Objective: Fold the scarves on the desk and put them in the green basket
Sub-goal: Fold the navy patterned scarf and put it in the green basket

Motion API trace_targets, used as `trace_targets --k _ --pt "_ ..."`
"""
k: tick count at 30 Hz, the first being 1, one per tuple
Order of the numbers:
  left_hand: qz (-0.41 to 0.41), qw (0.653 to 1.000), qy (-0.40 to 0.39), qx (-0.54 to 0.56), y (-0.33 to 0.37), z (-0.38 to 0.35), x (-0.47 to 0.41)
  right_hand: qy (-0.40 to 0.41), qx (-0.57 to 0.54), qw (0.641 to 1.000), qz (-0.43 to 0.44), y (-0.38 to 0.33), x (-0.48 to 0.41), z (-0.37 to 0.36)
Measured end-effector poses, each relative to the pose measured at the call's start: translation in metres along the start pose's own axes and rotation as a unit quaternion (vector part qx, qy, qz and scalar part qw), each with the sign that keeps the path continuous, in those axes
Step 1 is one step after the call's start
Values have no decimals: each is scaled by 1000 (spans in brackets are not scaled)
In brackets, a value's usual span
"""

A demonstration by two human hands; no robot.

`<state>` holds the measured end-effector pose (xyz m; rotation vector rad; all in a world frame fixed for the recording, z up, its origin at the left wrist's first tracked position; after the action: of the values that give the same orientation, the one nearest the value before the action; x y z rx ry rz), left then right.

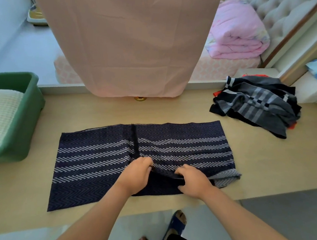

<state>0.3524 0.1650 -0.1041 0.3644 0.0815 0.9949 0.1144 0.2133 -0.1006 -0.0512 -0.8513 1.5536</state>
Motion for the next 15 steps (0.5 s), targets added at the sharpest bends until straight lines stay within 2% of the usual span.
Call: trace_targets --k 1,3,6,8,11,15 --pt "10 1000 2 2 2 4 2 4 5 1000 -2 0 3 1" --pt "5 997 -34 -64 4 13 6 17 16 1000 -1 1 8 5" --pt "9 968 -194 -160 3 21 10 46 40 998 -19 11 18 11" --pt "9 955 -234 -181 2 19 10 56 60 996 -47 23 25 17" --pt "16 972 -167 -165 17 17 1 51 96 990 -84 47 35 31" --pt "-10 993 -97 -68 62 4 -24 72 147 981 -102 87 49 54"
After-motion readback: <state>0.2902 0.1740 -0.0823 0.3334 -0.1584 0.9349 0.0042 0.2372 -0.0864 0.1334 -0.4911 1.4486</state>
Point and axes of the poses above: each hand's wrist, its own x-axis away from the middle knuckle, its own z-axis out of the back of the hand, y = z × x, the point moved 1 cm from there along -x, towards the middle knuckle, and after that the axes turned 13 degrees about -x, right-handed, at the moved point
